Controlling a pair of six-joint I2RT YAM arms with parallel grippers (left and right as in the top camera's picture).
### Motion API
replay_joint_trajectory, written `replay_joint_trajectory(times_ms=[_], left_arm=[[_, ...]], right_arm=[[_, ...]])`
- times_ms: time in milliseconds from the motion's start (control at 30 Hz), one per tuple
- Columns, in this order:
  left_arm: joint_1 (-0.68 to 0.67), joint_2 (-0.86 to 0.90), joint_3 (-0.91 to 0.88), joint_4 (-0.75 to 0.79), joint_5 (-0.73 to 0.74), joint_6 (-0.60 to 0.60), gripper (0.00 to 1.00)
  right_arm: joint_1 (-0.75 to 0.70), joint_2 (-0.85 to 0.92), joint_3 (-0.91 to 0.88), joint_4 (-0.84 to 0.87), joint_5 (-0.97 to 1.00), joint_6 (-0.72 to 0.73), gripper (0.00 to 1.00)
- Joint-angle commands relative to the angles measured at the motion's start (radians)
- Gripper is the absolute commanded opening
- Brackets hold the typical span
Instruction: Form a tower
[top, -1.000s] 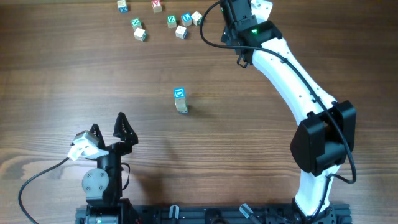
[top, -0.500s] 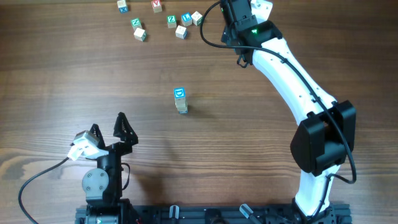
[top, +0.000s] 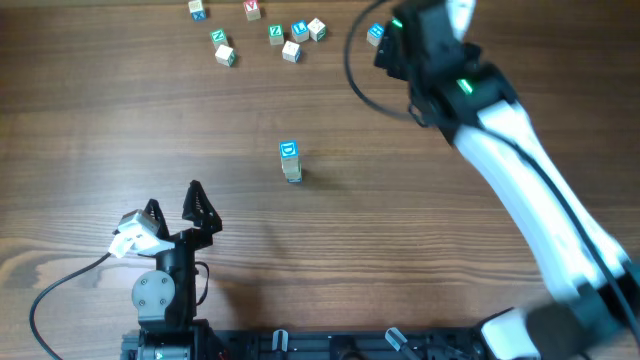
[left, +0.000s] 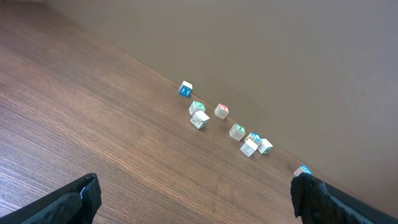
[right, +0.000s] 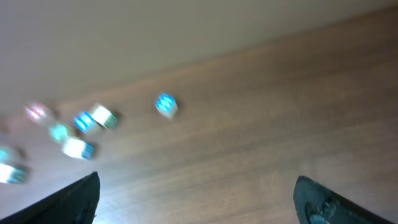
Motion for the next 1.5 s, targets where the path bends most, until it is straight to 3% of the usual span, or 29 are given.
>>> replay_joint_trajectory(times_ms=[0, 33, 267, 533, 767, 1100, 1267, 1467], left_arm=[[0.006, -0.008, -0.001, -0.005, 0.005, -0.002, 1.00], [0.006, -0.008, -0.001, -0.005, 0.005, -0.002, 1.00], [0.006, -0.008, -0.001, -0.005, 0.005, -0.002, 1.00], [0.006, -0.008, -0.001, -0.005, 0.005, -0.002, 1.00], [0.006, -0.008, -0.001, -0.005, 0.005, -0.002, 1.00], [0.006, -0.008, -0.001, -0.005, 0.005, -0.002, 1.00], [0.006, -0.008, -0.001, -0.005, 0.005, -0.002, 1.00], [0.006, -0.008, -0.001, -0.005, 0.005, -0.002, 1.00]], right_arm=[[-0.037, -0.174, -0.292, 0.144, 0.002, -0.023, 1.00], [-0.064, -0.266, -0.438, 0.229, -0.003, -0.022, 1.00], [-0.209, -0.663, -0.978, 0.507, -0.145, -0.019, 1.00], [-0.273, -1.074, -1.408, 0.695, -0.211, 0.033, 1.00], [-0.274, -1.242, -1.519, 0.720, -0.220, -0.024, 1.00], [-0.276, -1.493, -1.541, 0.658, -0.294, -0.357, 1.00], [-0.277, -1.595, -1.541, 0.669, -0.291, -0.388, 1.00], [-0.277, -1.590, -1.541, 0.659, -0.302, -0.381, 1.00]])
